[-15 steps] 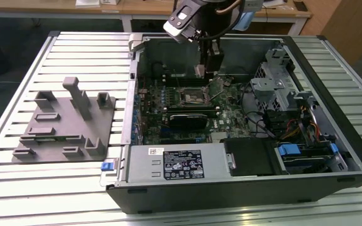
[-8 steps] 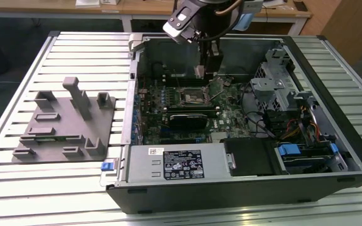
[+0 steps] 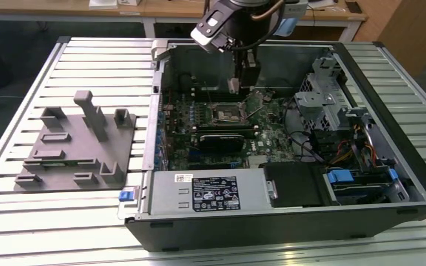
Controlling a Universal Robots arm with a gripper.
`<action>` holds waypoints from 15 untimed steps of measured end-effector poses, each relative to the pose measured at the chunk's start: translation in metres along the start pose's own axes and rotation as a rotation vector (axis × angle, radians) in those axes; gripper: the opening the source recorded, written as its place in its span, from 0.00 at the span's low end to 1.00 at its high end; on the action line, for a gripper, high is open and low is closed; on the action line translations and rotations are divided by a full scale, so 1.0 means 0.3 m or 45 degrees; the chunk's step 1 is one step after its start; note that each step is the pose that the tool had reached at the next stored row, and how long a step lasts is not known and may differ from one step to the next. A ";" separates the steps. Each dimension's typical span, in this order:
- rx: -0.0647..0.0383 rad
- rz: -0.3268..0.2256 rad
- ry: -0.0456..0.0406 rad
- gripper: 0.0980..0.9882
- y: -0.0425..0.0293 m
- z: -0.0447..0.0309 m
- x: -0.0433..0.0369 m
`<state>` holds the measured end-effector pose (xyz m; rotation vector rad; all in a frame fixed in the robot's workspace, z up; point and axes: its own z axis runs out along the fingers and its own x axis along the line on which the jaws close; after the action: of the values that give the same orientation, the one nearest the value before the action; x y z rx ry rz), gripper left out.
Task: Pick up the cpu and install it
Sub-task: 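Place the cpu into insertion slot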
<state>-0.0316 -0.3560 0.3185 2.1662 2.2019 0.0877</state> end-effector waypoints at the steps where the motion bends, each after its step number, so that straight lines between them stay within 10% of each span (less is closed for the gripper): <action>1: 0.000 0.000 0.000 0.49 -0.001 0.003 0.005; 15: 0.000 0.001 -0.001 0.49 -0.010 0.071 0.013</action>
<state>-0.0329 -0.3520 0.2970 2.1666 2.2010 0.0873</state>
